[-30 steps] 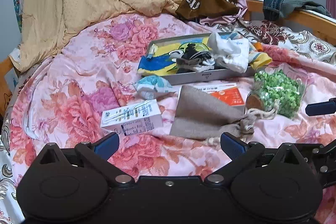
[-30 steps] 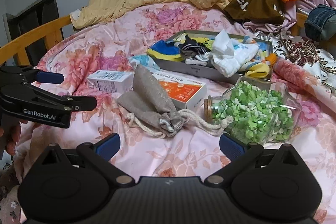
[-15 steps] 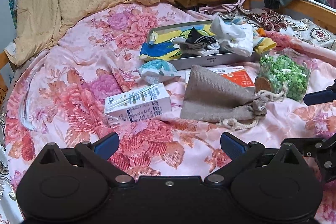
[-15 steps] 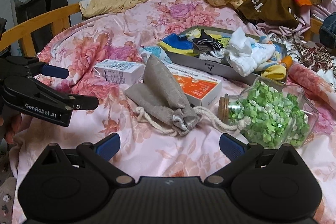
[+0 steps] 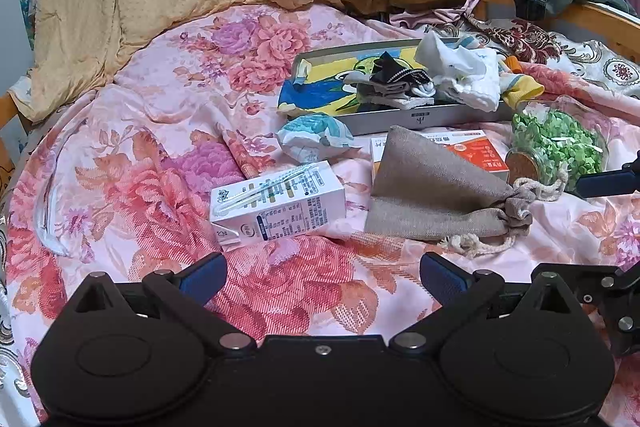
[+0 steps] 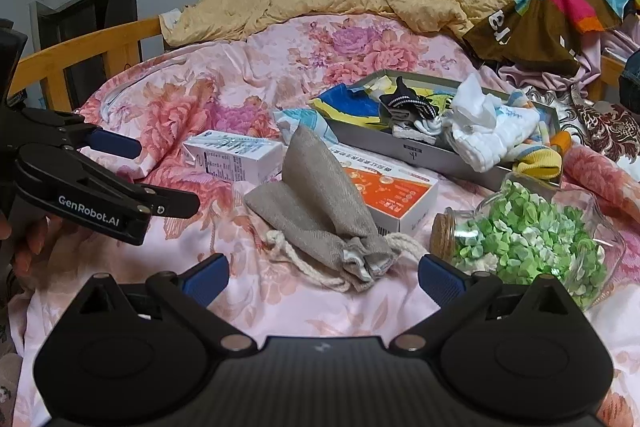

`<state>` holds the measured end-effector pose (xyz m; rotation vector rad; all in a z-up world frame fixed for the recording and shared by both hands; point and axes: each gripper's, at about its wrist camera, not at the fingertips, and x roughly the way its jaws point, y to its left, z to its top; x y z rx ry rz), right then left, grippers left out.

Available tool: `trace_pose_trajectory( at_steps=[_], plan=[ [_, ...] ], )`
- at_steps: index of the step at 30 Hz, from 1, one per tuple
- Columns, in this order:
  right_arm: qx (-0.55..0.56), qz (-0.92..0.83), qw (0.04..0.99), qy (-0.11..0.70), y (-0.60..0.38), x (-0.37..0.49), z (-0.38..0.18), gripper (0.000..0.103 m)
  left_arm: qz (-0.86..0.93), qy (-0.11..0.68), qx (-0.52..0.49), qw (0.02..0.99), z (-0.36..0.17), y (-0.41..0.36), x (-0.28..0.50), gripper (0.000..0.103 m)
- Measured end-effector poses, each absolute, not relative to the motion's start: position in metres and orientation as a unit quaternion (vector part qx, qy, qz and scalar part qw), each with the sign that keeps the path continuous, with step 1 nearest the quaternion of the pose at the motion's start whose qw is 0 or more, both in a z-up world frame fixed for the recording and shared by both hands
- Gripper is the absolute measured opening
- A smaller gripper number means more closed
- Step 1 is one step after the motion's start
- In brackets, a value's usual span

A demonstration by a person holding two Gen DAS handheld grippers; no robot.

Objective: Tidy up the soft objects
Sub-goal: 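Move left tool toward blue-white packet while right tool approaches burlap bag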

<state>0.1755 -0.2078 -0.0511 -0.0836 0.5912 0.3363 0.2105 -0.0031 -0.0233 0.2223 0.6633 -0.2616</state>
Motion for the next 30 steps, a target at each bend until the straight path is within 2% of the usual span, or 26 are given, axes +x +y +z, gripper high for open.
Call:
trace_pose_trajectory(
  at_steps=[15, 30],
  plan=[
    [-0.064, 0.147, 0.949, 0.273, -0.203, 0.195, -0.060, 0.102, -0.132, 0.313, 0.135, 0.931, -0.015, -0.008, 0.236, 0.102],
    [-0.108, 0.167, 0.946, 0.254, -0.186, 0.226, -0.077, 0.102, -0.111, 0.298, 0.136, 0.938, -0.009, -0.009, 0.298, 0.102]
  ],
)
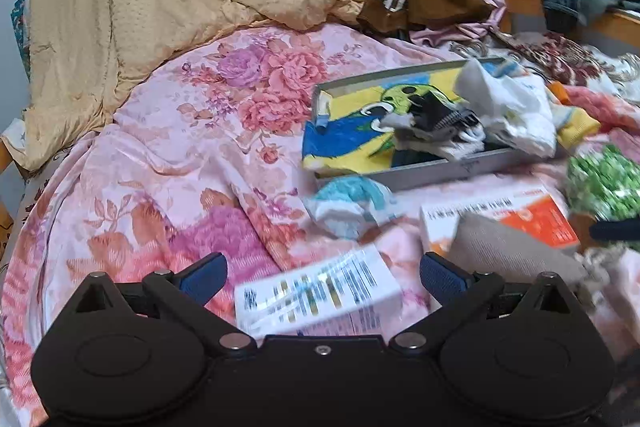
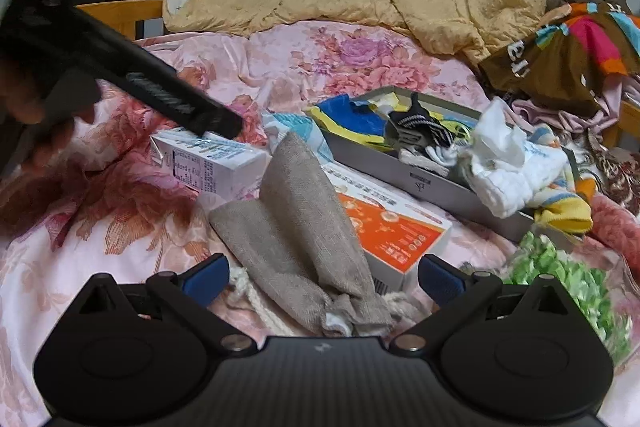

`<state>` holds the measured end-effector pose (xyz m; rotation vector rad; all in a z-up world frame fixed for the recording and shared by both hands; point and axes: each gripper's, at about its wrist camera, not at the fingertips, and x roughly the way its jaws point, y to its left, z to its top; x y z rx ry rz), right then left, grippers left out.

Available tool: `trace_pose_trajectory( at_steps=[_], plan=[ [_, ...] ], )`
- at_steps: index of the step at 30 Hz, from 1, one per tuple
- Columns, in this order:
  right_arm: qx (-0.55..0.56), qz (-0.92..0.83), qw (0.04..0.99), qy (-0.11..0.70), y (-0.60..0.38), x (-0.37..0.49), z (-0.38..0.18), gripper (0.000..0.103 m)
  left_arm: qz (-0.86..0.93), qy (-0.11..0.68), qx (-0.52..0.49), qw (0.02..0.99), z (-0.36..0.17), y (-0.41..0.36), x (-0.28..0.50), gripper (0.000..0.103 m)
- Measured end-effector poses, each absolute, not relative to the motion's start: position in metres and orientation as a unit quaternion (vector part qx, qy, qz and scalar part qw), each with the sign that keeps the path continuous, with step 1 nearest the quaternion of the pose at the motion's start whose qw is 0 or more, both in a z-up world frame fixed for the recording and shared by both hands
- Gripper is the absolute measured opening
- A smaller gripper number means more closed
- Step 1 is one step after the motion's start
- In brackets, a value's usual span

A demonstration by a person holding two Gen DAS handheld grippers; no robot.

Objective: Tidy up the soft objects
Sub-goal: 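Move left tool toward blue-white packet while right tool approaches burlap bag, then lower left tool around blue-white packet while right tool lowers onto burlap bag, then close left tool on blue-white packet while right tool pinches burlap bag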

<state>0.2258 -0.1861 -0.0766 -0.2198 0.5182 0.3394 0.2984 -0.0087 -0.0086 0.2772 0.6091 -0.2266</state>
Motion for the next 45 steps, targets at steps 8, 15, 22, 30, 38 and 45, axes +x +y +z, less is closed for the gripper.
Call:
trace_pose_trajectory(
  at_steps=[8, 15, 22, 30, 38, 45],
  plan=[
    [-0.124, 0.175, 0.948, 0.235, -0.185, 0.230, -0.076, 0.102, -0.089, 0.298, 0.082, 0.947, -0.015, -0.014, 0.342, 0.102],
    [-0.095, 0.180, 0.951, 0.235, -0.196, 0.235, -0.073, 0.102, -0.069, 0.306, 0.031, 0.949, -0.019, -0.035, 0.371, 0.102],
    [-0.093, 0.187, 0.951, 0.229, -0.198, 0.238, -0.076, 0.097, -0.059, 0.330, 0.042, 0.941, -0.031, -0.054, 0.395, 0.102],
    [-0.092, 0.202, 0.949, 0.224, -0.199, 0.243, -0.078, 0.084, -0.050, 0.349, 0.029, 0.935, -0.043, -0.060, 0.404, 0.098],
    [-0.114, 0.219, 0.944, 0.219, -0.191, 0.239, -0.080, 0.073, -0.047, 0.360, 0.042, 0.931, -0.049, -0.064, 0.402, 0.080],
    [-0.131, 0.212, 0.945, 0.213, -0.187, 0.238, -0.081, 0.058, -0.036, 0.352, 0.034, 0.935, -0.053, -0.062, 0.398, 0.073]
  ],
)
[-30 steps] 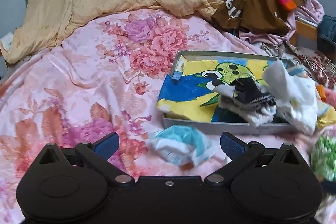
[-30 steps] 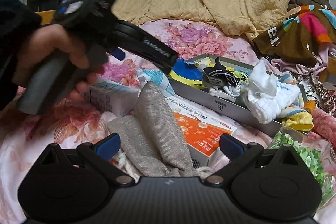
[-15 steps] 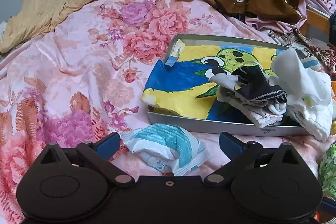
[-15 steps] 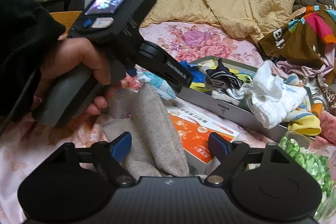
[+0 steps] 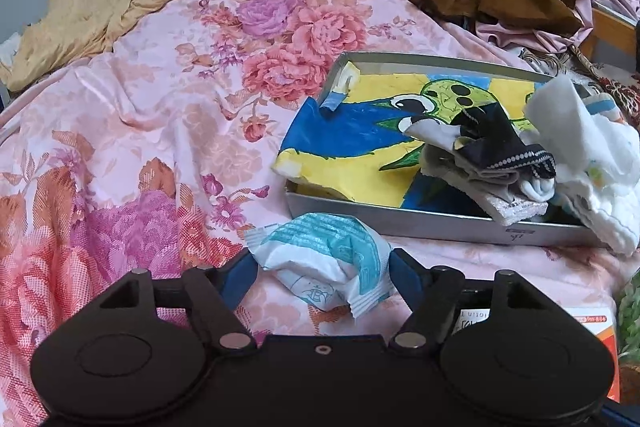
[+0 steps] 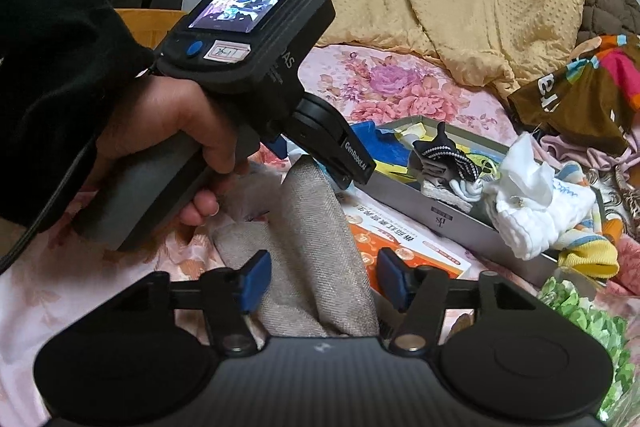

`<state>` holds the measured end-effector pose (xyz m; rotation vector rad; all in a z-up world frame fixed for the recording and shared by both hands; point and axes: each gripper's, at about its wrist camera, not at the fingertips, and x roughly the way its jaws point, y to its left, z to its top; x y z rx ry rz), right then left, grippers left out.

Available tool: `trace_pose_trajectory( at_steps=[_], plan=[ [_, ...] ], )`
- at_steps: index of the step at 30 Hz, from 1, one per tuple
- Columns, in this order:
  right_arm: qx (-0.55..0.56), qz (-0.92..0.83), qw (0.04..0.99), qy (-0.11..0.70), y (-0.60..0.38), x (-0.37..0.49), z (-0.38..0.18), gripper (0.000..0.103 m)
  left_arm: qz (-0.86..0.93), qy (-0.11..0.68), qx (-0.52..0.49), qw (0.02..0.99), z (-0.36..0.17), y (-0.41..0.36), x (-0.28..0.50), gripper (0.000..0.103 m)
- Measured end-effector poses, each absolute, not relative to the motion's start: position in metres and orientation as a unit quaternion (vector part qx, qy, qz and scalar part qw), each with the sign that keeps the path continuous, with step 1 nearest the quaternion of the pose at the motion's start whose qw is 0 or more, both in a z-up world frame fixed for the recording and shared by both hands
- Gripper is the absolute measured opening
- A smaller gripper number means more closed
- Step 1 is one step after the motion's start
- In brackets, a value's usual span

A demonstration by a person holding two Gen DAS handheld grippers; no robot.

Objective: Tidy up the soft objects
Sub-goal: 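Close left tool on blue-white packet while right tool pinches burlap bag, then carry packet with left tool over tray while right tool lifts burlap bag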

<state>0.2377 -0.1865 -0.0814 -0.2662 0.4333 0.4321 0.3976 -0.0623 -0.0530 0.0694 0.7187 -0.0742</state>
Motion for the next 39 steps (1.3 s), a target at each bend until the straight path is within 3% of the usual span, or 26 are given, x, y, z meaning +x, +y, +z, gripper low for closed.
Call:
trace_pose_trajectory(
  at_steps=[9, 15, 39],
  plan=[
    [-0.150, 0.198, 0.946, 0.210, -0.185, 0.239, -0.081, 0.033, -0.047, 0.342, 0.038, 0.938, -0.051, -0.064, 0.388, 0.071],
    [-0.166, 0.180, 0.948, 0.204, -0.183, 0.237, -0.081, 0.021, -0.068, 0.324, 0.046, 0.942, -0.045, -0.068, 0.378, 0.070],
    [-0.176, 0.172, 0.956, 0.162, -0.188, 0.214, -0.052, 0.012, -0.034, 0.276, -0.033, 0.960, -0.003, -0.026, 0.307, 0.070]
  ],
)
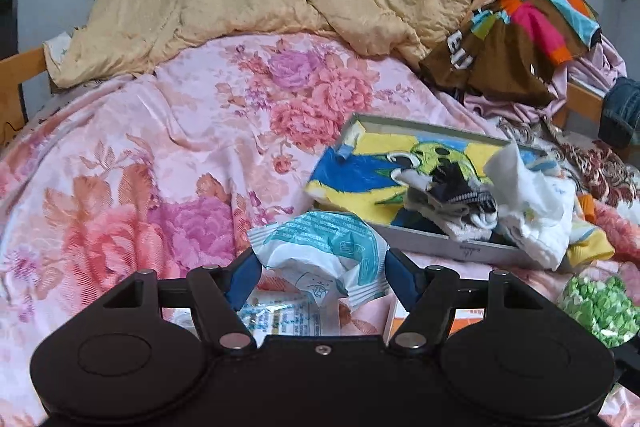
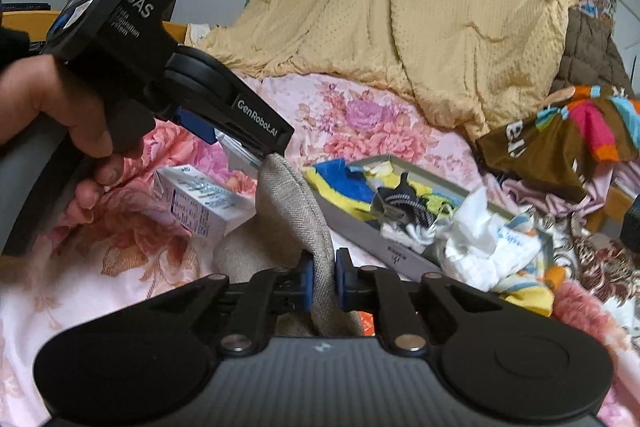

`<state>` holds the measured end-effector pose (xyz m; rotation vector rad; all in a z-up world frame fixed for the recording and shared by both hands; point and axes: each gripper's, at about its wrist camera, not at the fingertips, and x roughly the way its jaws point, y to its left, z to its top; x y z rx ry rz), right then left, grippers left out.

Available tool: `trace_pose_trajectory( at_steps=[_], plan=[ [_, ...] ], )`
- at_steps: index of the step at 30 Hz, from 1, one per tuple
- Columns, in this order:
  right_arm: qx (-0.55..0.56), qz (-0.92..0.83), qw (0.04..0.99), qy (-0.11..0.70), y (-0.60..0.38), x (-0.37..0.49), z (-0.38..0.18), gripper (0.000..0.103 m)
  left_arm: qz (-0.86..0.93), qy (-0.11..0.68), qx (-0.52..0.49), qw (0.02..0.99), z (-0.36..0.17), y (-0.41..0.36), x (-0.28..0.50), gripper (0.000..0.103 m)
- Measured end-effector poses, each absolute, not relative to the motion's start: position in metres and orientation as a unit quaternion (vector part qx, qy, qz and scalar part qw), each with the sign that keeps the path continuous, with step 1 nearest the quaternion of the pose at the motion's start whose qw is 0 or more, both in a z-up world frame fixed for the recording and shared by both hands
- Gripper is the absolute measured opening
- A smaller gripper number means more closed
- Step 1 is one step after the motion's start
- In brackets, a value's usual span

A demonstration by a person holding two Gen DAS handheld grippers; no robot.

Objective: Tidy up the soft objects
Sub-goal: 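Carry packet with left tool over tray while right tool lifts burlap bag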

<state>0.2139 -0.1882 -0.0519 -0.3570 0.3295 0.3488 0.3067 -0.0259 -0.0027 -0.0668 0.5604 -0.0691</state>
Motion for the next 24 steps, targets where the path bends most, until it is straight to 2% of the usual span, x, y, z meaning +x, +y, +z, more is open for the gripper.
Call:
trace_pose_trajectory(
  at_steps=[11, 24],
  plan=[
    [-0.177, 0.140, 0.968, 0.112, -0.198, 0.206, -0.031, 0.011, -0.037, 0.250, -0.029, 0.967, 0.030, -0.016, 0.288, 0.070],
    [-0.136, 0.111, 0.982, 0.069, -0.214, 0.238, -0.013, 0.011, -0.075, 0.243, -0.011, 0.967, 0.035, -0.030, 0.294, 0.070]
  ],
)
